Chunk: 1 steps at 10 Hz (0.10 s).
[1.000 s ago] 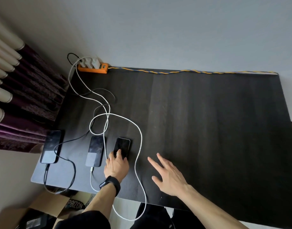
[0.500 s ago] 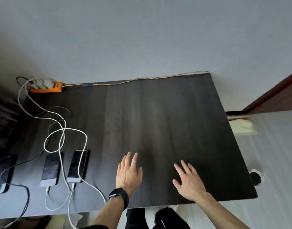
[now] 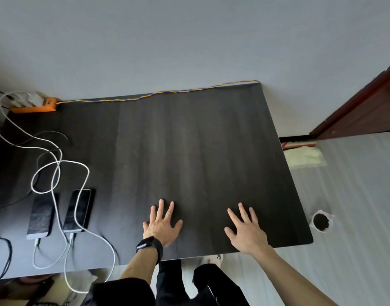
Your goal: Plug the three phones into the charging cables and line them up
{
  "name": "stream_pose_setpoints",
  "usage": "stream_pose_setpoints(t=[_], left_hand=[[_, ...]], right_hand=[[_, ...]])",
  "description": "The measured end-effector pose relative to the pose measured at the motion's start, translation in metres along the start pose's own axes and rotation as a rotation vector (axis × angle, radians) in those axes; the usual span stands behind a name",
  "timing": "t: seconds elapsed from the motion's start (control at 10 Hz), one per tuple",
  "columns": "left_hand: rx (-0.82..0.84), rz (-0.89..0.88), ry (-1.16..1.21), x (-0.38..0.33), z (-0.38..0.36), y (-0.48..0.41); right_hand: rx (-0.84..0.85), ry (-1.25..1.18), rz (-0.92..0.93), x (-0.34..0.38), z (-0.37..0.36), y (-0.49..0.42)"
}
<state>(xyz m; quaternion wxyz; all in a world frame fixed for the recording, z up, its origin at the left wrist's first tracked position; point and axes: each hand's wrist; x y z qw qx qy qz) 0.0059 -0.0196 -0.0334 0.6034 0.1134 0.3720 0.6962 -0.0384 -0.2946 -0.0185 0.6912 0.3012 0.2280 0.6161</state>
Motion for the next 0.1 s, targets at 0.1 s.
stream_pose_setpoints(t=[0.1], left_hand=[[0.041, 0.011, 0.006, -0.0033, 0.0012, 0.0004]], right_hand=[[0.081, -0.172, 0.020, -0.0063, 0.0248, 0.0006]])
Point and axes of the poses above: each hand's wrist, its own y-axis away from the middle knuckle, its own z-axis out of the back of the hand, x = y × z, and after that the axes turned 11 degrees about y, right-handed
